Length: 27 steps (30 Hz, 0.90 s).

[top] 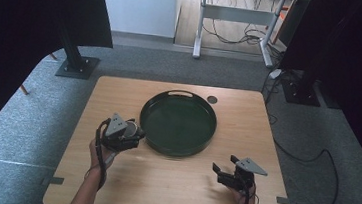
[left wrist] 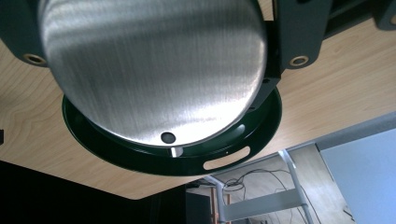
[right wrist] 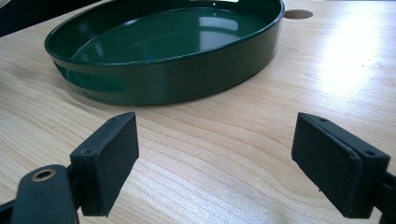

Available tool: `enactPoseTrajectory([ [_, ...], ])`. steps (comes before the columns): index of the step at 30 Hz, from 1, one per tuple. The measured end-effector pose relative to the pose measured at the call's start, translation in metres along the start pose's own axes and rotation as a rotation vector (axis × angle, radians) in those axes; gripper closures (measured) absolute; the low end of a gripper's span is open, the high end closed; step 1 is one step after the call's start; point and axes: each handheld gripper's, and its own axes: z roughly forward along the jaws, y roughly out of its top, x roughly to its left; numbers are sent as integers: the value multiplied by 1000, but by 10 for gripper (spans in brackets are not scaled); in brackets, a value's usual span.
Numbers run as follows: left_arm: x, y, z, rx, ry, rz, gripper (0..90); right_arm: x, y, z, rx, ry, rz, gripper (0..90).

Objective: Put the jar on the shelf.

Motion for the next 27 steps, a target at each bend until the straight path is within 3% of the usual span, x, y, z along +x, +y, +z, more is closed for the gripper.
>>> enactPoseTrajectory([
  [27,-6,15,31,0,-26,30,362,-2,0,0,-4,15,12,145],
])
